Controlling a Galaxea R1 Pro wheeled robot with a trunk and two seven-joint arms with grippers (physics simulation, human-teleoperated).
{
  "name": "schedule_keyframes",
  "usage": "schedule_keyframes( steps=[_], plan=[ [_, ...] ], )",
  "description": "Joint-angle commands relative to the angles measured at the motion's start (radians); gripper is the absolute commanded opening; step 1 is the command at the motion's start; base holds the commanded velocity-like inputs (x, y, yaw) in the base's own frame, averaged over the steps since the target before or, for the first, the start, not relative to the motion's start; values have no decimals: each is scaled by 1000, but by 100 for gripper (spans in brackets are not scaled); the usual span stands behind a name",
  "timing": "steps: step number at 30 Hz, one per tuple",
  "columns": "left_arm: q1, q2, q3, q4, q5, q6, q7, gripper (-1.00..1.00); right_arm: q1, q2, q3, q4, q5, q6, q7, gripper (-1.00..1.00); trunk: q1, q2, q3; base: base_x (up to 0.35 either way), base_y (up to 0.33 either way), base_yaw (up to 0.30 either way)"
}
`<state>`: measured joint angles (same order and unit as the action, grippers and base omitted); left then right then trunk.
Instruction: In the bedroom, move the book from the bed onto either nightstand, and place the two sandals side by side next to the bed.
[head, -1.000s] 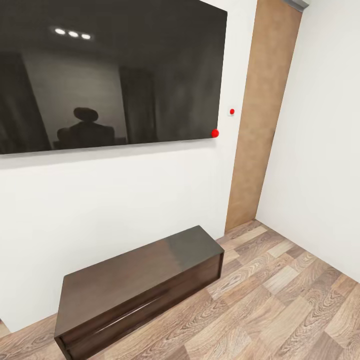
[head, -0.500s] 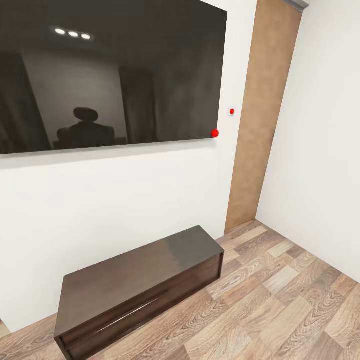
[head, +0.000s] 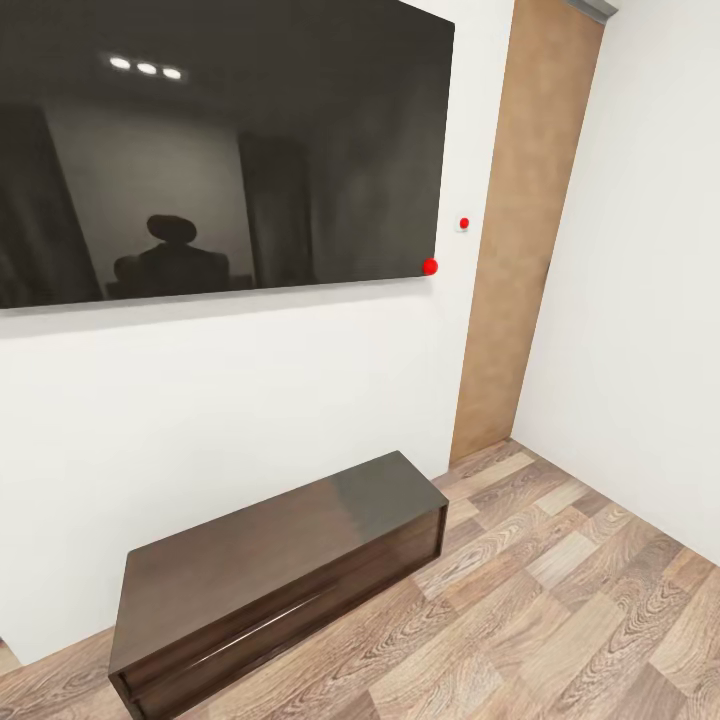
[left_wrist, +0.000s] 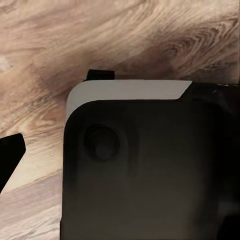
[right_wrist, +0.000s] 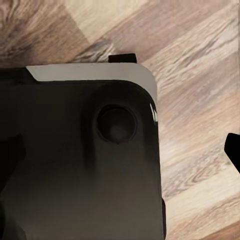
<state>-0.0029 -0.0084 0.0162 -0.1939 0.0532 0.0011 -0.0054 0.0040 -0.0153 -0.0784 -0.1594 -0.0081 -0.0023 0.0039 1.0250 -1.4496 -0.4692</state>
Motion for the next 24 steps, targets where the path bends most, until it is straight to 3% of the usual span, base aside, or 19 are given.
schedule_keyframes(
  steps=[1, 3, 4, 10, 24],
  plan=[
    [0, 0, 6, -646, 6, 0, -1, 100, 0, 1, -53, -362, -1, -1, 2, 100, 0, 0, -1, 0, 0, 0],
    [0, -1, 24, -646, 7, -2, 0, 100, 0, 3, -59, -362, 0, -2, 5, 100, 0, 0, -1, 0, 0, 0],
    [0, -3, 52, -645, 10, -19, 2, 100, 0, 3, -63, -358, 0, -4, 7, 100, 0, 0, -1, 0, 0, 0],
    [0, -4, 83, -637, 13, -63, 3, 100, 1, 3, -67, -355, -1, -4, 8, 100, 0, 0, -1, 0, 0, 0],
    [0, -5, 91, -604, 12, -70, 1, 100, 0, 3, -67, -355, -1, -4, 8, 100, 0, 0, -1, 0, 0, 7]
  ],
)
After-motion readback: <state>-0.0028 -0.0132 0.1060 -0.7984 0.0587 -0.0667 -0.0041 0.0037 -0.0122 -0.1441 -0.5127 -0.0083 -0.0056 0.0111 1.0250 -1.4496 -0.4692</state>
